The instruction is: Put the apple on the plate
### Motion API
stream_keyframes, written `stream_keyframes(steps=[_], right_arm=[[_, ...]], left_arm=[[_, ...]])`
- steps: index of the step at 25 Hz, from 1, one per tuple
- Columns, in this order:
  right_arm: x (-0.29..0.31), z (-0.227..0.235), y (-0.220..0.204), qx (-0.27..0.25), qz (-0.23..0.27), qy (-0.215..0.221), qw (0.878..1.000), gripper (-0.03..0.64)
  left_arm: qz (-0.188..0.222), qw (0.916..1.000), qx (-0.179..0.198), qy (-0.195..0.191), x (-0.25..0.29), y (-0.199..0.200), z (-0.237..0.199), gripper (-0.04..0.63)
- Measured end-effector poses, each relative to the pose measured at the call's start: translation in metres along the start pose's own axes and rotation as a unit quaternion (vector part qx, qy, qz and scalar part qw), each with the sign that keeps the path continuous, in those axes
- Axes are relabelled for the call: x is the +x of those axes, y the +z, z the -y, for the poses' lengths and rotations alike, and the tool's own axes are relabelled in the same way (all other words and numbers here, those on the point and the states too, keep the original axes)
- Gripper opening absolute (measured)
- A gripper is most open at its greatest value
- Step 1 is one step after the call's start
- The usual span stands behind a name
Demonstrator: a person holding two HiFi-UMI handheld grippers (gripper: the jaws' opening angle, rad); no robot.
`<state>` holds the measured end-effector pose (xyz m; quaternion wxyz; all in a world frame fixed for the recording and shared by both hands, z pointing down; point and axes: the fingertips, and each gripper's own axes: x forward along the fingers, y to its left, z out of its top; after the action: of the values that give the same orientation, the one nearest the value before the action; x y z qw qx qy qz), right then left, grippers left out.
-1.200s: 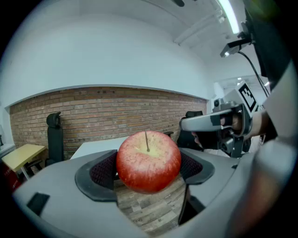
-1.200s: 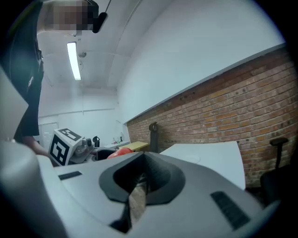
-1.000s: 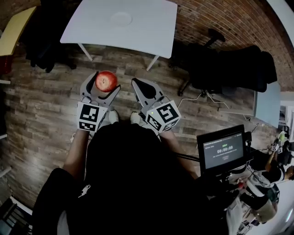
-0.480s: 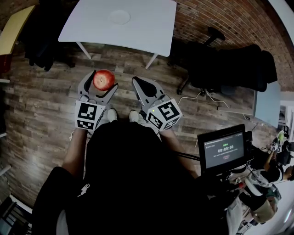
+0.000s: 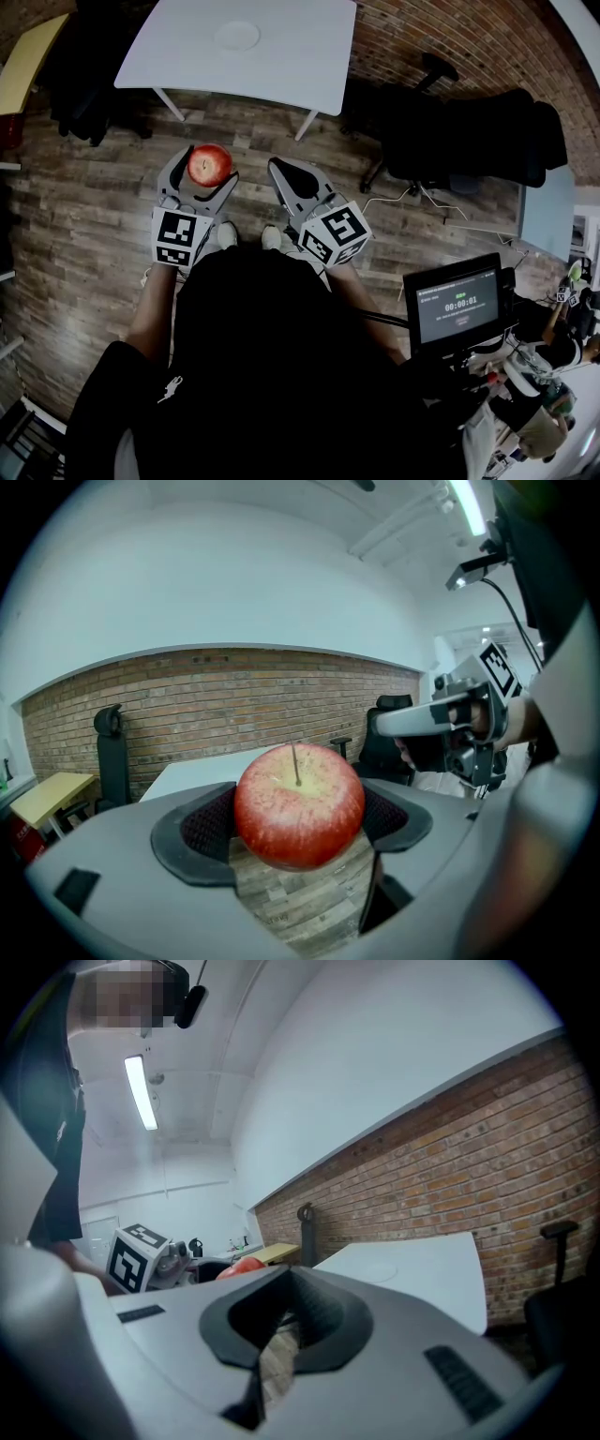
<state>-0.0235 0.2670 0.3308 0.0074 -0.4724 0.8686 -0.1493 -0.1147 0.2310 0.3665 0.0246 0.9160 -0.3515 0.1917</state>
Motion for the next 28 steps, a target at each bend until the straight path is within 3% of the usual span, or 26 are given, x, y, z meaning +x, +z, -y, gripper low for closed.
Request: stream_keyframes(steps=[11,28], right_arm=[[-0.021,0.04,-0.006,0.028,-0.011,0.014,0.999,0.003],[-0.048,0.049,-0.01,0.029,-0.002,0.023,0.999,0.003]], left_arm=[[-0.031,0.9995,0.0,0.006,0.03,0.006,0.03,0.405],[-0.041,0.999,0.012,0.017,0.027,0.006,0.063,0.405]])
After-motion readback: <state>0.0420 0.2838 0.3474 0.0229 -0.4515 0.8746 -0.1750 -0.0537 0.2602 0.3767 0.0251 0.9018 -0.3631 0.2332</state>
